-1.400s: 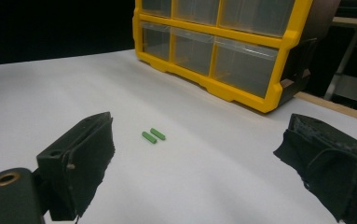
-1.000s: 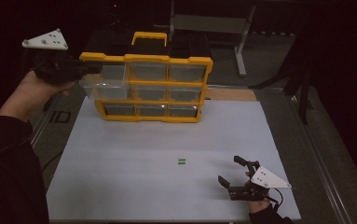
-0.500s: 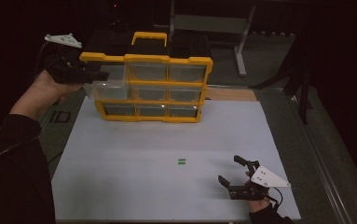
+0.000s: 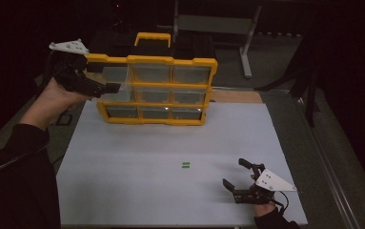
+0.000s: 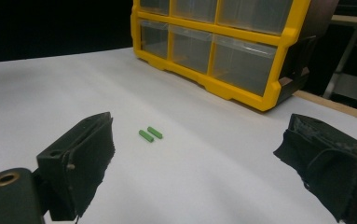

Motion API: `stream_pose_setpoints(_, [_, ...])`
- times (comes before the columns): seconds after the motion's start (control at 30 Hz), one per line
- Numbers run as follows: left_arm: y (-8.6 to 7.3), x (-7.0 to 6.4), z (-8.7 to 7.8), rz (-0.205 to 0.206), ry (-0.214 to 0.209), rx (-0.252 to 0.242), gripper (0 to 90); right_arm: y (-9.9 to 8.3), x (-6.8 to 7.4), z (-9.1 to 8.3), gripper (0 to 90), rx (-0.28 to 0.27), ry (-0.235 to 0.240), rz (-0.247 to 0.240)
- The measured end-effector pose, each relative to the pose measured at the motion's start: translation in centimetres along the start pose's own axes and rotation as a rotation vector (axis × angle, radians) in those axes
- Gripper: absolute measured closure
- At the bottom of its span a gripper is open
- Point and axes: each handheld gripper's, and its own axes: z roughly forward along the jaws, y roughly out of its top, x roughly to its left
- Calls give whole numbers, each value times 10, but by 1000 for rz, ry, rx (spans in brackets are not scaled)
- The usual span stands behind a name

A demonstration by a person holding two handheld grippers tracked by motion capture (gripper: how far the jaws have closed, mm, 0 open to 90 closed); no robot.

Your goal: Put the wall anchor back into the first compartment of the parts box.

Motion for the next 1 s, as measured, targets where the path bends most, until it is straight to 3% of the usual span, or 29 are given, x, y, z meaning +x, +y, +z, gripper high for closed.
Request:
stream_pose_setpoints(0.2, [1, -17, 4, 31, -31, -37, 13, 0, -1, 3, 84, 3, 2, 3])
stream_pose_setpoints(0.27, [3, -29, 7, 50, -69, -59, 13, 0, -1, 3, 84, 1, 4, 0])
stream_pose_setpoints(0.33, [3, -29, 7, 50, -69, -59, 14, 0, -1, 3, 84, 0, 6, 1])
stream_pose_setpoints(0.47, [3, -48, 21, 86, -145, -71, 14, 1, 0, 2, 84, 4, 4, -1])
stream_pose_setpoints(0.67, [0, -63, 36, 112, -191, -67, 15, 1, 0, 3, 84, 7, 8, -2])
stream_pose_setpoints(0.83, [-8, -79, 61, 134, -251, -59, 16, 0, 0, 3, 84, 5, 10, -2])
stream_pose_setpoints(1.0, [-15, -88, 78, 146, -278, -46, 16, 0, 0, 2, 84, 6, 9, -3])
